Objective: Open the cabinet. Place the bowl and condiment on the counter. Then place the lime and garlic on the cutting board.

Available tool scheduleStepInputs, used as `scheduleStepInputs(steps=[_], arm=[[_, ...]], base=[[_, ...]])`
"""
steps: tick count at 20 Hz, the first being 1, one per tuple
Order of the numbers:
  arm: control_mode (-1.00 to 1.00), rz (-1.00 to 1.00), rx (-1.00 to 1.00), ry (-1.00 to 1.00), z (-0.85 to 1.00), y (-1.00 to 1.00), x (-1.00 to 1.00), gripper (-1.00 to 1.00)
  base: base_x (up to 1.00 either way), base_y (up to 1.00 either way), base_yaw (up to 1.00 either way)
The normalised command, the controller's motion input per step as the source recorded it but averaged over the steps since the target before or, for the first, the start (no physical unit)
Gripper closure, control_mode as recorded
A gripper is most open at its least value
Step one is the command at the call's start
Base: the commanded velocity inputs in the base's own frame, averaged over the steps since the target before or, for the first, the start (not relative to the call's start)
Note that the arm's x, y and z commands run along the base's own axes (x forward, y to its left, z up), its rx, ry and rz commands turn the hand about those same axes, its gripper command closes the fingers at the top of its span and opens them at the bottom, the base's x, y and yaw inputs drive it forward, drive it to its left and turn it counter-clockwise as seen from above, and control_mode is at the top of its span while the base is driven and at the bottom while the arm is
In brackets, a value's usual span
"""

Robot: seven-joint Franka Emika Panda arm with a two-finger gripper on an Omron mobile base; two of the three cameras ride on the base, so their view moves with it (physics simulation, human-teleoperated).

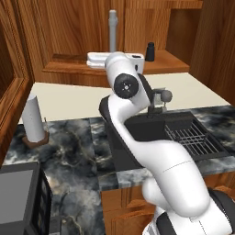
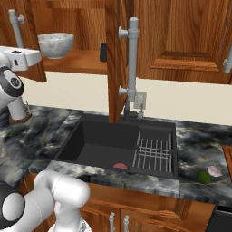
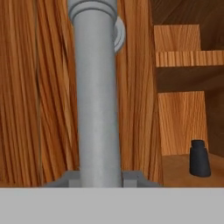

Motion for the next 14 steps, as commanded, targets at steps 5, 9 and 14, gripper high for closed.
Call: scheduleStepInputs(steps=[5, 9, 14], arm=[[-1.0, 0.0, 0.0, 0.0, 0.0, 0.12, -0.4, 1.0], [-1.0, 0.0, 0.0, 0.0, 0.0, 0.12, -0.39, 1.0], [-1.0, 0.0, 0.0, 0.02, -0.02, 0.21, -0.32, -1.0]], base=[[0.0, 0.0, 0.0], [0.0, 0.0, 0.0], [0.0, 0.0, 0.0]])
